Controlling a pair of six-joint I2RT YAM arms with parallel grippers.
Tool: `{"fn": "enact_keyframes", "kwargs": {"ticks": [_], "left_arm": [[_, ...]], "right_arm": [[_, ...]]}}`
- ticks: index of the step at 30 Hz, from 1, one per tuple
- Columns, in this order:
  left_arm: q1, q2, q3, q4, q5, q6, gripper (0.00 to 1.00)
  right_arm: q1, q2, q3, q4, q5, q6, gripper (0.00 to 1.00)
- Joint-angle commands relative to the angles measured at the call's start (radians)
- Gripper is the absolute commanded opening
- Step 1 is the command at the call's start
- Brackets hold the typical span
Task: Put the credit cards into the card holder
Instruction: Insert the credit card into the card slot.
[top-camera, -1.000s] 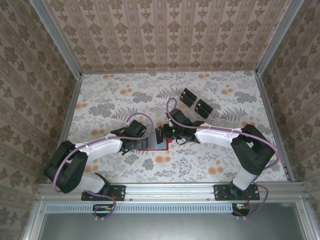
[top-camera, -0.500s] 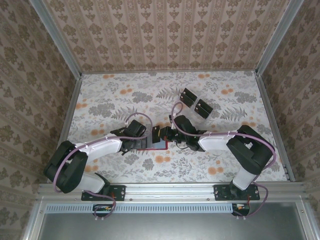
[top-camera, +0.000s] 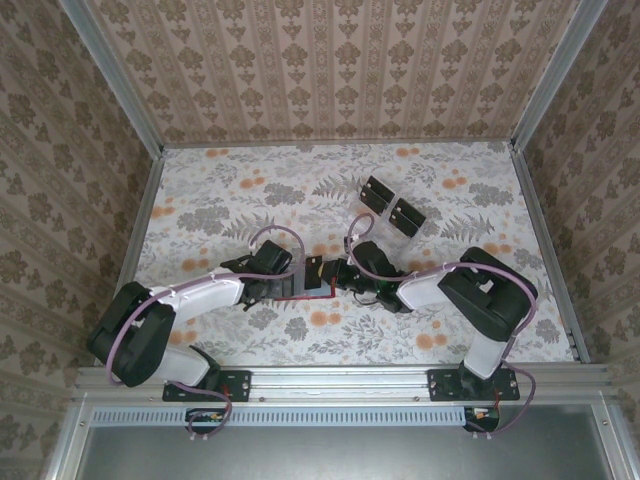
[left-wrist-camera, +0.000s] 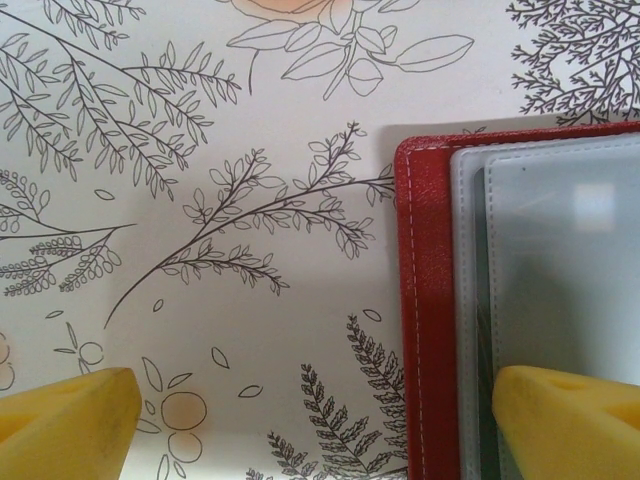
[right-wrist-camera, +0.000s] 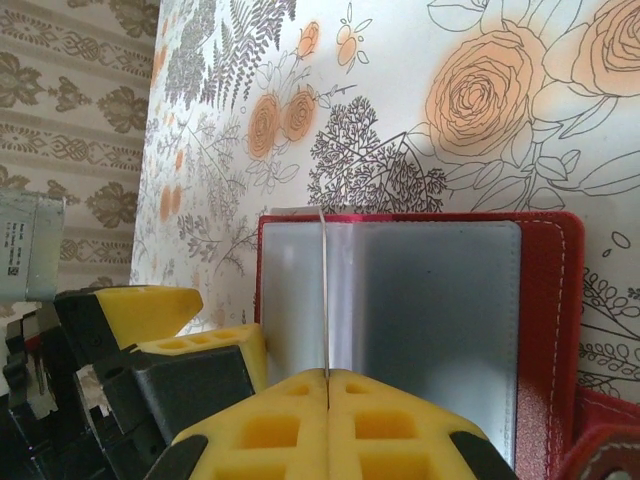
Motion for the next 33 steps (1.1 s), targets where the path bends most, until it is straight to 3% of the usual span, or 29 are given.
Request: {"fn": "enact_keyframes", "kwargs": {"ticks": [1,33], "left_arm": [[0.005,0.0,-0.033,-0.064,-0.024,-0.01,1.0],[0.003,0.004,-0.031,-0.067,-0.024,-0.011,1.0]], "right_arm": [[-0.005,0.031,-0.016,0.1,0.022,0.033,0.0],[-0.006,0.11,-0.015,0.157,-0.067,0.091,0.0]]}}
